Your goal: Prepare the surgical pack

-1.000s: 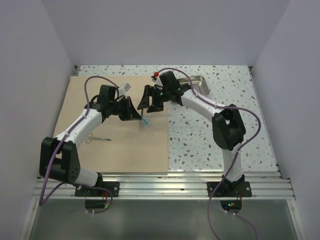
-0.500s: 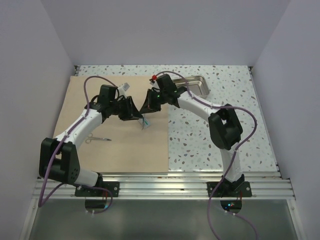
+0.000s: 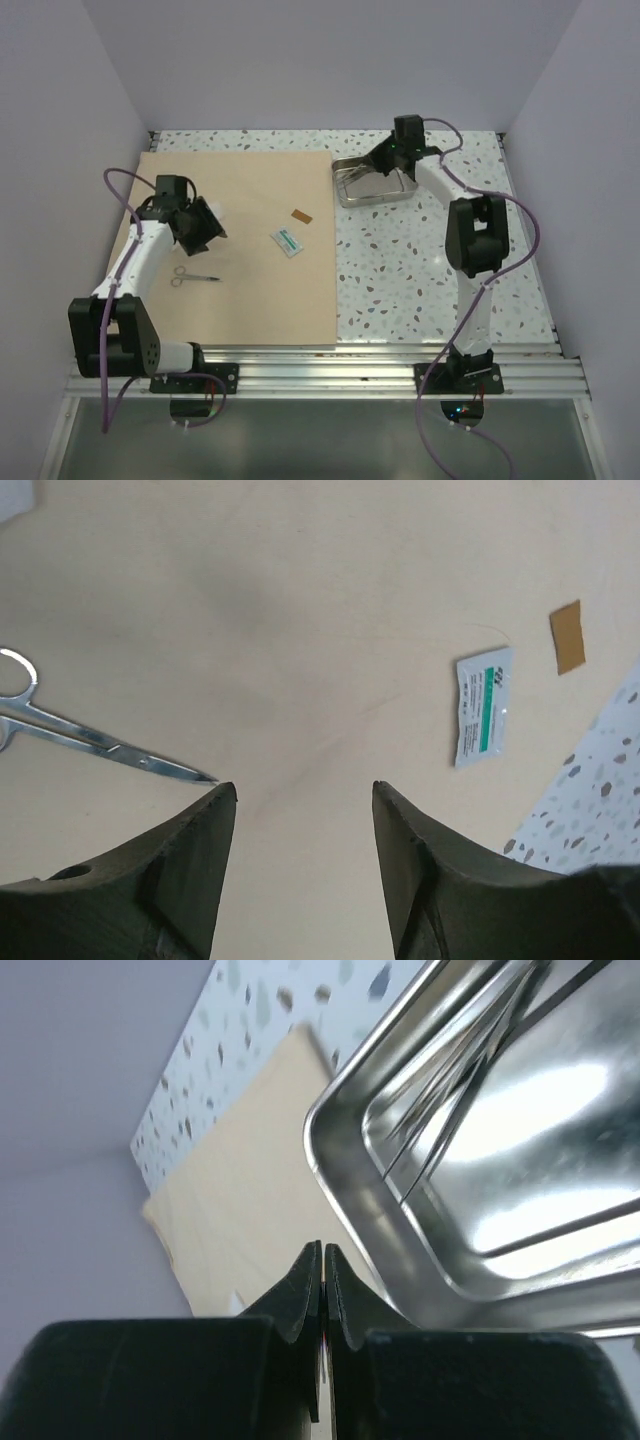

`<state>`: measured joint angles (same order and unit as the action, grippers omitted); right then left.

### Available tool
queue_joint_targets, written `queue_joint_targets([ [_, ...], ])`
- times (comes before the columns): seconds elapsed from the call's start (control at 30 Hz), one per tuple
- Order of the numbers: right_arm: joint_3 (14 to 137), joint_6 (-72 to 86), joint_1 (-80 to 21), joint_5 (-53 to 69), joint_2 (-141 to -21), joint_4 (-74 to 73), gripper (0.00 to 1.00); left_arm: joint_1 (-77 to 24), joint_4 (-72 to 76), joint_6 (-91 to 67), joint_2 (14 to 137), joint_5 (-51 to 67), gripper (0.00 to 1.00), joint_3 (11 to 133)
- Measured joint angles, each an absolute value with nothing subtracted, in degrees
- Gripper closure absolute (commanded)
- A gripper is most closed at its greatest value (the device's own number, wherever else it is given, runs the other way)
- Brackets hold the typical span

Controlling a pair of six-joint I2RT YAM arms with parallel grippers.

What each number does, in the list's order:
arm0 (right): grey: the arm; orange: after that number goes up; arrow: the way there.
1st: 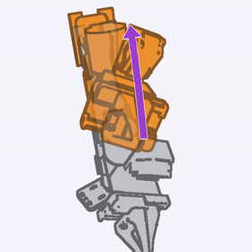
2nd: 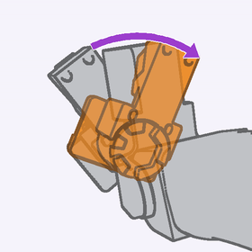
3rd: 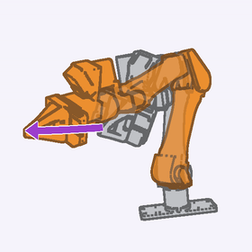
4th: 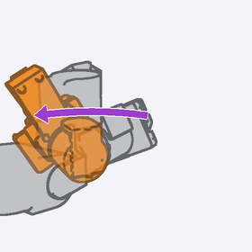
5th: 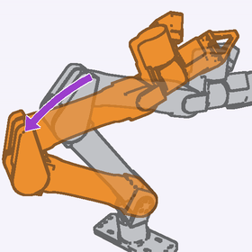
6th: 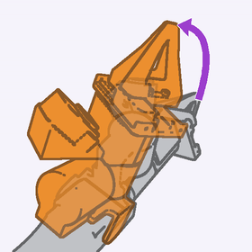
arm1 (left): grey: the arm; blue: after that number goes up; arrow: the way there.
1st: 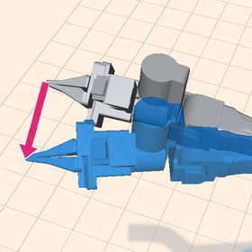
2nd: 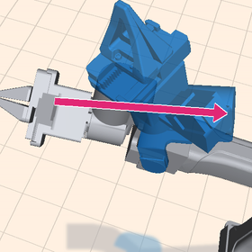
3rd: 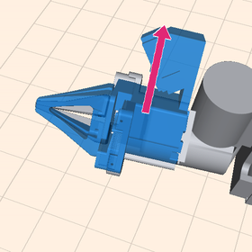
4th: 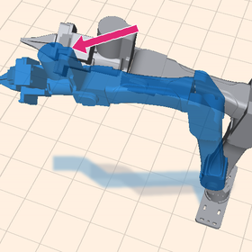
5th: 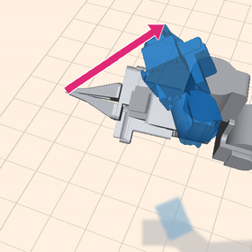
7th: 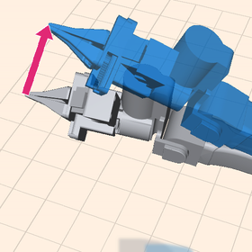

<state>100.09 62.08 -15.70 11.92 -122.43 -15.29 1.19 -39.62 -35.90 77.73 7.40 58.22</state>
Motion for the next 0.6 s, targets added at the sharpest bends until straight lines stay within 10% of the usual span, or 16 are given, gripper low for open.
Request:
queue_joint_targets([
  [0.3,107.09,65.78,-11.25,2.81,-131.55,-15.94,0.9,5.26,-42.57,-41.78,80.03,0.64,0.39,56.31],
  [0.6,112.86,68.07,-11.51,-0.34,-137.47,-18.0,0.53,6.37,-45.06,-48.99,84.79,-2.81,0.41,56.31],
])
